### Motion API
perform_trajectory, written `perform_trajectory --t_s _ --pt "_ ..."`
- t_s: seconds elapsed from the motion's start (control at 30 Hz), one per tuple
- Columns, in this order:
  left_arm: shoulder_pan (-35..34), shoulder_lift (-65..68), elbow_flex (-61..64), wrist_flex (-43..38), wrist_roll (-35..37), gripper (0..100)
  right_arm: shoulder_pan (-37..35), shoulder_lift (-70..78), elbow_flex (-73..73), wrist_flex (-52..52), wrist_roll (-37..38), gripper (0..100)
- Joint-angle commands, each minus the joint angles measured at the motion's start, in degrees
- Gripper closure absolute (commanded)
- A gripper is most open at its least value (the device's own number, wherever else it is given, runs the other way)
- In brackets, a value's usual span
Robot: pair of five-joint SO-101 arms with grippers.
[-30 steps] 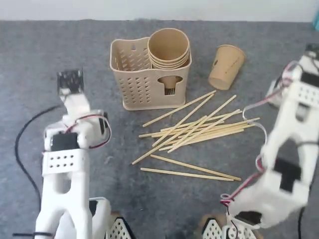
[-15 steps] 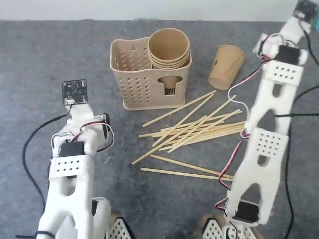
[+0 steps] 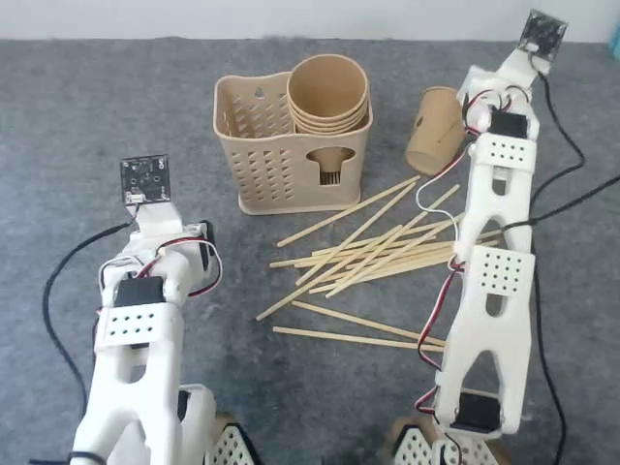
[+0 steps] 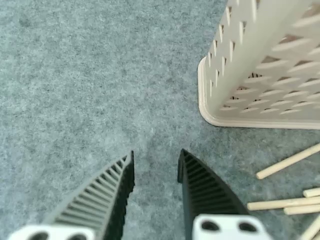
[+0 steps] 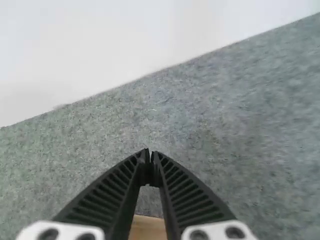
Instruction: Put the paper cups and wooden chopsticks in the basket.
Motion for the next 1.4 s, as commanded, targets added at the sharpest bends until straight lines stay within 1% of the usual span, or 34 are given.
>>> perform_trajectory --t_s 0.0,0.03,0.1,0.17,0.37,0.5,0.53,0.6,0.87,1.0,1.1,1.27,1.37 --pt "0.5 -2.0 -0.5 -1.8 -0.4 87 -1.7 -1.4 0.8 -1.0 -0.1 98.2" --pt "0.4 -2.0 -0.5 -1.8 -0.4 87 -2.3 -1.5 1.7 -0.2 1.4 98.2" --pt "0.4 -2.0 -0.5 -1.8 -0.4 87 -4.5 -1.8 3.1 2.3 7.0 98.3" --pt "0.4 -2.0 -0.5 -1.8 -0.4 87 -6.5 -2.2 2.9 8.3 11.3 98.3" --pt "0.4 -2.0 -0.5 -1.8 -0.5 87 -9.7 -5.1 -7.2 32.6 12.7 98.3" --pt "0.4 -2.0 -0.3 -2.9 -0.5 87 -11.6 -6.1 -16.7 49.5 18.5 98.3" --pt "0.4 -2.0 -0.3 -2.9 -0.5 87 -12.2 -6.4 -18.9 53.3 19.0 98.3" --pt "0.4 -2.0 -0.3 -2.9 -0.5 87 -12.9 -7.9 -18.5 58.0 19.1 98.3" --pt "0.4 -2.0 -0.3 -2.9 -0.5 87 -9.5 -14.5 -8.0 58.5 19.1 99.0" --pt "0.4 -2.0 -0.3 -3.0 -0.5 87 -8.3 -21.5 -1.5 58.5 19.1 99.0" --pt "0.4 -2.0 -0.3 -3.0 -0.5 87 -8.2 -29.3 7.7 58.5 19.2 99.0" --pt "0.4 -2.0 -0.3 -3.0 -0.5 87 -9.2 -42.6 27.1 58.1 19.6 99.0" --pt "0.4 -2.0 -0.3 -3.0 -0.5 87 -10.2 -46.8 38.1 57.5 21.8 99.0"
